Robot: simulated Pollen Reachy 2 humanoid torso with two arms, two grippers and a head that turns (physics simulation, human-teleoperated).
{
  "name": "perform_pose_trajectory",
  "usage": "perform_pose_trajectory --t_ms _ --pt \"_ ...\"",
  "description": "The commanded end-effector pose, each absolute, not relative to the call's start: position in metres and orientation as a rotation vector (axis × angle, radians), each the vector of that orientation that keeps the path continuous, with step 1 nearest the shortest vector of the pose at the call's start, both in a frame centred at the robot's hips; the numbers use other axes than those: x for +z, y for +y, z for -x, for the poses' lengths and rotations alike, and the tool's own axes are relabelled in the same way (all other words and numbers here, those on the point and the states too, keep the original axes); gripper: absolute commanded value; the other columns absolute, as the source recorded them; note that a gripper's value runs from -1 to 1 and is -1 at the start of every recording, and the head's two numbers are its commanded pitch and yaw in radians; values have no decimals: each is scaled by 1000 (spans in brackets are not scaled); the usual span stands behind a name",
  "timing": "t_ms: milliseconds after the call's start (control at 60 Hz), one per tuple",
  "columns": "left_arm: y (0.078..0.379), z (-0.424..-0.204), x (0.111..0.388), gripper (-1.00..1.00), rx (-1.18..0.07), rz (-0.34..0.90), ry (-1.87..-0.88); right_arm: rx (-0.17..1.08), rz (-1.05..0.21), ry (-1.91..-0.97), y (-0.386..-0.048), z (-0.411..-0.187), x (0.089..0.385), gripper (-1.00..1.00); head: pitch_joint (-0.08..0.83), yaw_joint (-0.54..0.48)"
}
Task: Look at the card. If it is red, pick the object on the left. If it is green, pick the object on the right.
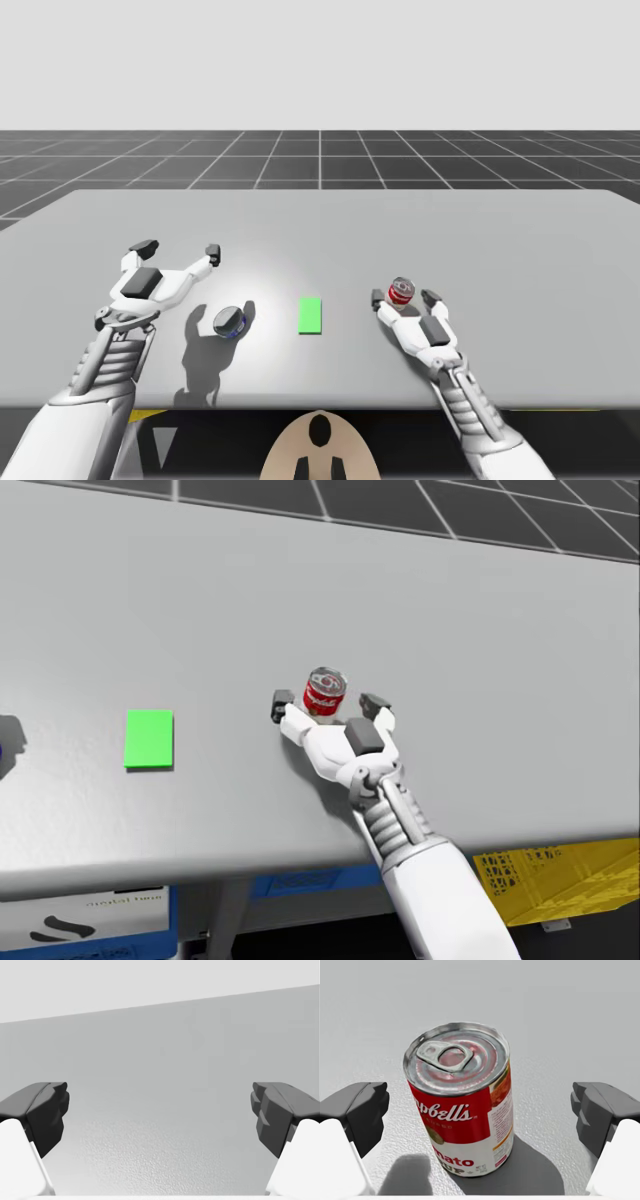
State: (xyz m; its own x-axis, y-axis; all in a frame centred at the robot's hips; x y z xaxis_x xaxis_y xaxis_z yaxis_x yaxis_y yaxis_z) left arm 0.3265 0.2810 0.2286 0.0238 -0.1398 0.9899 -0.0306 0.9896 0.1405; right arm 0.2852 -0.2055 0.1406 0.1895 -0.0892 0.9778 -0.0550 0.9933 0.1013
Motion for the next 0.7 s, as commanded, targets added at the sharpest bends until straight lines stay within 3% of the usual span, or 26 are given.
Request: perform_pose_trajectory --t_ms 17,233,283,300,317,333,367,400,567,700 --pt "281 -327 229 -1000 -81 -136 -1547 -49 -179 -1366 -187 -309 138 -1000 715 -305" --pt "281 -327 228 -1000 -85 -132 -1543 -40 -174 -1356 -184 -316 132 -1000 716 -304" --pt "281 -328 228 -1000 -86 -131 -1543 -31 -163 -1355 -185 -314 131 -900 716 -304" --pt "281 -328 228 -1000 -87 -131 -1542 -33 -138 -1357 -185 -313 130 -442 716 -306" --pt "281 -328 228 -1000 -87 -131 -1542 -34 -135 -1358 -185 -313 130 -320 715 -307" --pt "281 -328 228 -1000 -87 -131 -1542 -34 -135 -1358 -185 -313 130 -320 715 -307" --pt "280 -328 228 -1000 -87 -131 -1542 -38 -128 -1358 -185 -312 130 790 713 -309" --pt "280 -328 228 -1000 -87 -130 -1542 -39 -121 -1360 -185 -311 129 943 711 -311" --pt "280 -328 227 -1000 -90 -131 -1540 -45 -123 -1349 -186 -310 128 1000 686 -318" --pt "279 -328 226 -1000 -91 -132 -1539 -43 -130 -1349 -186 -310 128 1000 553 -327"
